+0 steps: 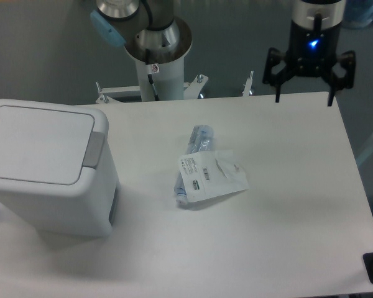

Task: Open the trash can
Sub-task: 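Move the open gripper down toward the white trash can lid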

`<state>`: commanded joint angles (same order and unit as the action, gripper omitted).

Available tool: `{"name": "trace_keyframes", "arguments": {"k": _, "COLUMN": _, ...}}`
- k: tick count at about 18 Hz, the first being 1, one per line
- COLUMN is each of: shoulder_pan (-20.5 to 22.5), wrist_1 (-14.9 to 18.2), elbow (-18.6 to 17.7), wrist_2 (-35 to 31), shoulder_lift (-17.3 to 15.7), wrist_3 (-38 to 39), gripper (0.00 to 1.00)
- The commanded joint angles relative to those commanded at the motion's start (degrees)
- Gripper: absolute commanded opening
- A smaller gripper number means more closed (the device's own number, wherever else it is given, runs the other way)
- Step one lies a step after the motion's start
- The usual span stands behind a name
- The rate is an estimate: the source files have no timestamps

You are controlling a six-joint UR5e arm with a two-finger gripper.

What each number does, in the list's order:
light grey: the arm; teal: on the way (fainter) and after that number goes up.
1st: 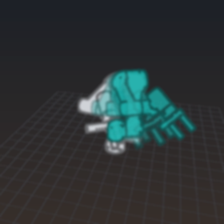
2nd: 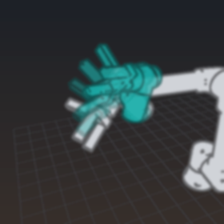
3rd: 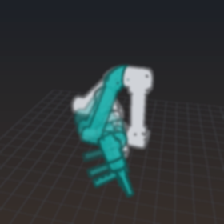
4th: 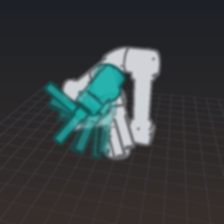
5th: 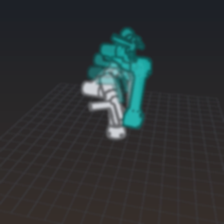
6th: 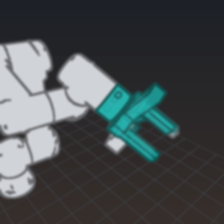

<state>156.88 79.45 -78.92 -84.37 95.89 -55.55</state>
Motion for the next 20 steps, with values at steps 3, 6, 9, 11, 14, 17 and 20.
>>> {"name": "trace_keyframes", "arguments": {"k": 3, "shoulder_pan": -0.09, "wrist_1": 0.00, "elbow": -2.54, "wrist_2": 0.00, "shoulder_lift": -1.84, "wrist_3": 1.32, "gripper": 1.00}}
{"name": "trace_keyframes", "arguments": {"k": 6, "shoulder_pan": -0.79, "wrist_1": 0.00, "elbow": -3.51, "wrist_2": 0.26, "shoulder_lift": -2.29, "wrist_3": 3.25, "gripper": 1.00}}
{"name": "trace_keyframes", "arguments": {"k": 9, "shoulder_pan": -1.84, "wrist_1": 0.00, "elbow": -4.13, "wrist_2": 1.66, "shoulder_lift": -2.29, "wrist_3": 8.60, "gripper": 1.00}}
{"name": "trace_keyframes", "arguments": {"k": 11, "shoulder_pan": -3.33, "wrist_1": -0.17, "elbow": -4.31, "wrist_2": 4.12, "shoulder_lift": -2.38, "wrist_3": 14.30, "gripper": 1.00}}
{"name": "trace_keyframes", "arguments": {"k": 14, "shoulder_pan": -6.14, "wrist_1": -0.35, "elbow": -5.80, "wrist_2": 7.98, "shoulder_lift": -2.73, "wrist_3": 23.78, "gripper": 1.00}}
{"name": "trace_keyframes", "arguments": {"k": 17, "shoulder_pan": -7.03, "wrist_1": -1.40, "elbow": -5.89, "wrist_2": 14.13, "shoulder_lift": -2.64, "wrist_3": 34.61, "gripper": 1.00}}
{"name": "trace_keyframes", "arguments": {"k": 20, "shoulder_pan": -8.34, "wrist_1": -3.16, "elbow": -6.07, "wrist_2": 19.50, "shoulder_lift": -2.47, "wrist_3": 38.23, "gripper": 1.00}}
